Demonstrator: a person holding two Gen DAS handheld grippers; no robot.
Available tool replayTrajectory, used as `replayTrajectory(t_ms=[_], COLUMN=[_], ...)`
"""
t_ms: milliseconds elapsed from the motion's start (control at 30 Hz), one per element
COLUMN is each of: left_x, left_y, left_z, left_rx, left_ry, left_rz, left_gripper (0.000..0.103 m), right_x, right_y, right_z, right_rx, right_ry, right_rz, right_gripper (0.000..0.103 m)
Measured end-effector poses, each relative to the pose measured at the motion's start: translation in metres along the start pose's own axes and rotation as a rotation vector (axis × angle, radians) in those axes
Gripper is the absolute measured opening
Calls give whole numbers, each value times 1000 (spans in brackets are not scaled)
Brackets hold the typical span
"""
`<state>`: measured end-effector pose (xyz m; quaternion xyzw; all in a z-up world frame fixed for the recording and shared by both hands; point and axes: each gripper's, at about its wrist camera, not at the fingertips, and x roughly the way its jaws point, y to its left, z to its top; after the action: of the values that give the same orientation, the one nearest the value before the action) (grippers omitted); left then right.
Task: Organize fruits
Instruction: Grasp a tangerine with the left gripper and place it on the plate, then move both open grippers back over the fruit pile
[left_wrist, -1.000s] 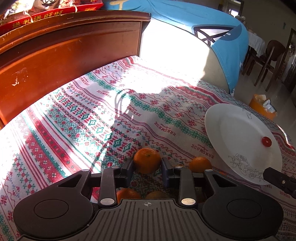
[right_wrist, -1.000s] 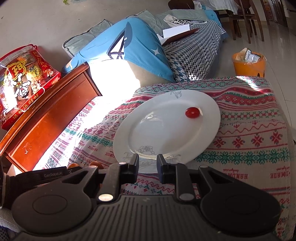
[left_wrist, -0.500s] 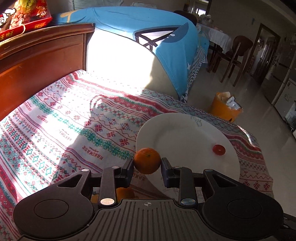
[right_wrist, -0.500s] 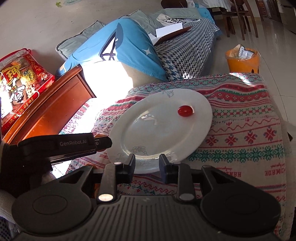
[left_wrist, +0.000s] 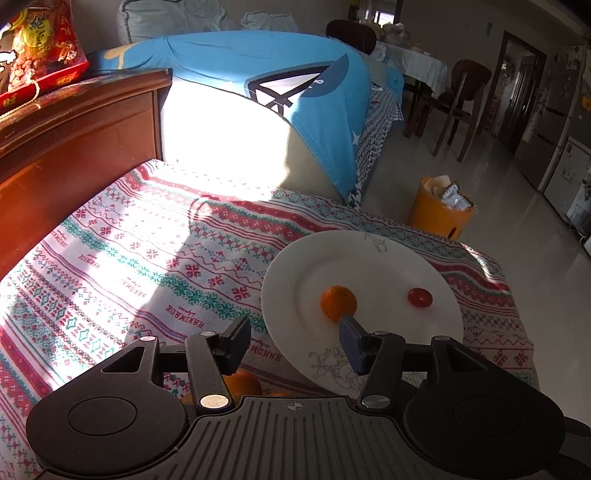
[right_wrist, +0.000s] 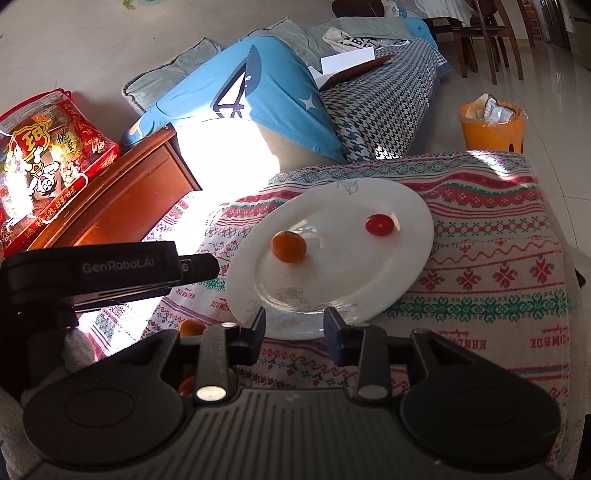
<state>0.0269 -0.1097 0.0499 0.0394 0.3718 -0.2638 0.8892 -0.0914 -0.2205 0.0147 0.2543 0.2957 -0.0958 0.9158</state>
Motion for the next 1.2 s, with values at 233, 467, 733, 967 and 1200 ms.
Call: replayTrajectory(t_ms=[233, 467, 733, 967, 1200], left_x=[-33, -54, -76, -83, -81], left_y=[21, 48, 65, 71, 71], left_z=[-7, -25, -57, -88, -105], left_rx=[-28, -104, -146, -183, -194], left_ry=[4, 28, 31, 60, 84], left_rz=[76, 119, 146, 167, 172], left_gripper=[64, 64, 64, 64, 64], right_x=[-12, -27, -35, -31, -16], right_y=[12, 24, 35, 45, 53], right_z=[-7, -17, -38, -49, -54], right_rx=[-64, -141, -192, -223, -224], right_ry=[18, 40, 89, 115, 131], right_rz=[25, 53, 88, 115, 116], right_gripper=[36, 36, 36, 36, 36])
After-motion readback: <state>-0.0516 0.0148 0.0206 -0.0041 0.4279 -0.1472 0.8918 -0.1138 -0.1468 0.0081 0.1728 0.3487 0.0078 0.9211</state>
